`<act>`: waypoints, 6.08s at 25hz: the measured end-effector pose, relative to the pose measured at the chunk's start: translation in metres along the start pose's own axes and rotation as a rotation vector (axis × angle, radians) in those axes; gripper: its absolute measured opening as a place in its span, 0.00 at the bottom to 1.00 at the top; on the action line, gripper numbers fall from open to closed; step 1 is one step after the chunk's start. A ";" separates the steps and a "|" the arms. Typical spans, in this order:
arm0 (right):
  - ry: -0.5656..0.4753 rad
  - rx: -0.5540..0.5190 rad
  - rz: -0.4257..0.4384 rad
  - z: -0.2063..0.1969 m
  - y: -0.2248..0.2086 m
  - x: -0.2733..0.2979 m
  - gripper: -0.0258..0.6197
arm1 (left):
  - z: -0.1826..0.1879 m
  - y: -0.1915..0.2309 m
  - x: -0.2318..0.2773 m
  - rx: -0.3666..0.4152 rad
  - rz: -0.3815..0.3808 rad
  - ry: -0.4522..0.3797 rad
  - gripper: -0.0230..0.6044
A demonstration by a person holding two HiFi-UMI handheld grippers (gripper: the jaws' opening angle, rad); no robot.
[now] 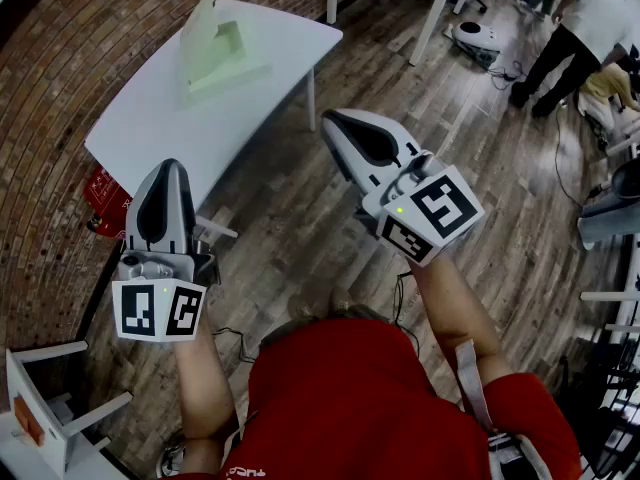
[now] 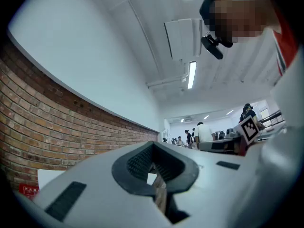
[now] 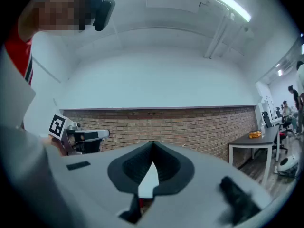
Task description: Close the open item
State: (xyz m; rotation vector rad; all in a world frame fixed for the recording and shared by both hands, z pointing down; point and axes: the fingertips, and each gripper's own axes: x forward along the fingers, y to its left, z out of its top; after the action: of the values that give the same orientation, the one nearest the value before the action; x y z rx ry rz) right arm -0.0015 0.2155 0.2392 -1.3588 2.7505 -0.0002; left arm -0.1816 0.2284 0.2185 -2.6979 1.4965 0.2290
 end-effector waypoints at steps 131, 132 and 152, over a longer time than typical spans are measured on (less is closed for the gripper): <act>0.614 0.278 0.226 -0.251 -0.294 0.365 0.31 | -0.247 0.179 0.368 0.523 0.223 0.574 0.41; 0.623 0.292 0.231 -0.255 -0.294 0.367 0.31 | -0.248 0.179 0.368 0.526 0.228 0.579 0.41; 0.757 0.455 0.284 -0.304 -0.282 0.394 0.31 | -0.260 0.176 0.379 0.543 0.176 0.575 0.17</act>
State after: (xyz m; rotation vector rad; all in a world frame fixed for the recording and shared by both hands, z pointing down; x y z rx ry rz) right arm -0.0358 -0.2783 0.5252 -0.9566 3.1588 -1.2756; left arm -0.1054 -0.2124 0.4230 -2.2747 1.6020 -0.8863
